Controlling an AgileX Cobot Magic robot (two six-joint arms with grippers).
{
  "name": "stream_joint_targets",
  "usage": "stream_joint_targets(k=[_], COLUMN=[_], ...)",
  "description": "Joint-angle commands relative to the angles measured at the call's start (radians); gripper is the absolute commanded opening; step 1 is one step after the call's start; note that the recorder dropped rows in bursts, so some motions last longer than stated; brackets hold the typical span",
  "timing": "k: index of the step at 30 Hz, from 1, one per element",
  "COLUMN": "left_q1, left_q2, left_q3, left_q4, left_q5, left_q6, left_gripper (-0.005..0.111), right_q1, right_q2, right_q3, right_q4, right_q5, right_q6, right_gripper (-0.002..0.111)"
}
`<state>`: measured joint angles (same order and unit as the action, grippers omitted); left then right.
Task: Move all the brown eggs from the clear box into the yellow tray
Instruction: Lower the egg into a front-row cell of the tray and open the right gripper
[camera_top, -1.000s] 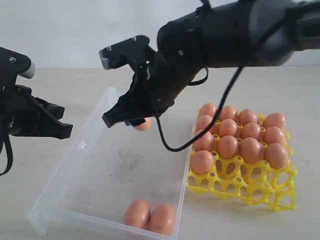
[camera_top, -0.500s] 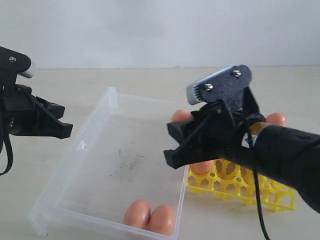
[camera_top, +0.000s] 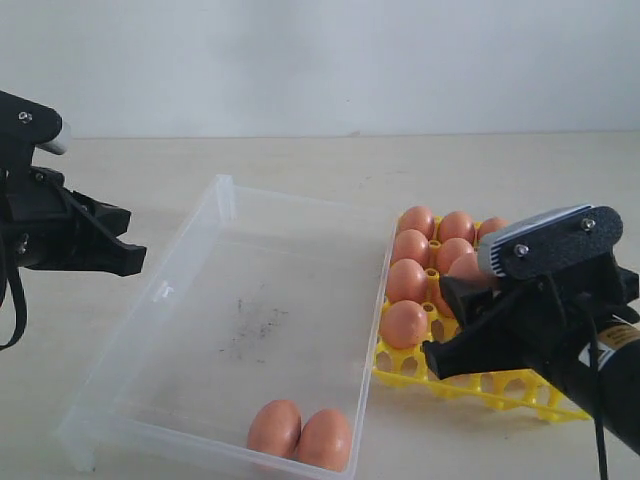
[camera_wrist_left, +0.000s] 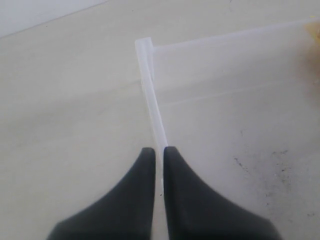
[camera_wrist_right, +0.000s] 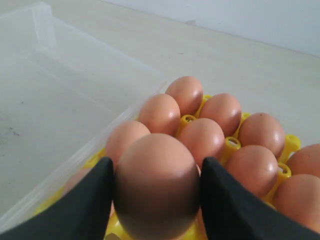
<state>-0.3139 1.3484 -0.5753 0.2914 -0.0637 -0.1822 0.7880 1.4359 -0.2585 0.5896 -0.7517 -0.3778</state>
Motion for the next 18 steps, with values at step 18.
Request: stream_joint_targets(k=[18], left_q1=[0.003], left_q2=[-0.008], left_q3=[0.007], left_q4=[-0.003], left_q5=[0.019], left_q6=[0.003], left_gripper=[0.004], right_q1=[-0.002], right_q2=[0.181], right_q3=[0.017], right_q4=[-0.103], right_q5=[-0.14], right_q6=[0.164], right_gripper=[0.0])
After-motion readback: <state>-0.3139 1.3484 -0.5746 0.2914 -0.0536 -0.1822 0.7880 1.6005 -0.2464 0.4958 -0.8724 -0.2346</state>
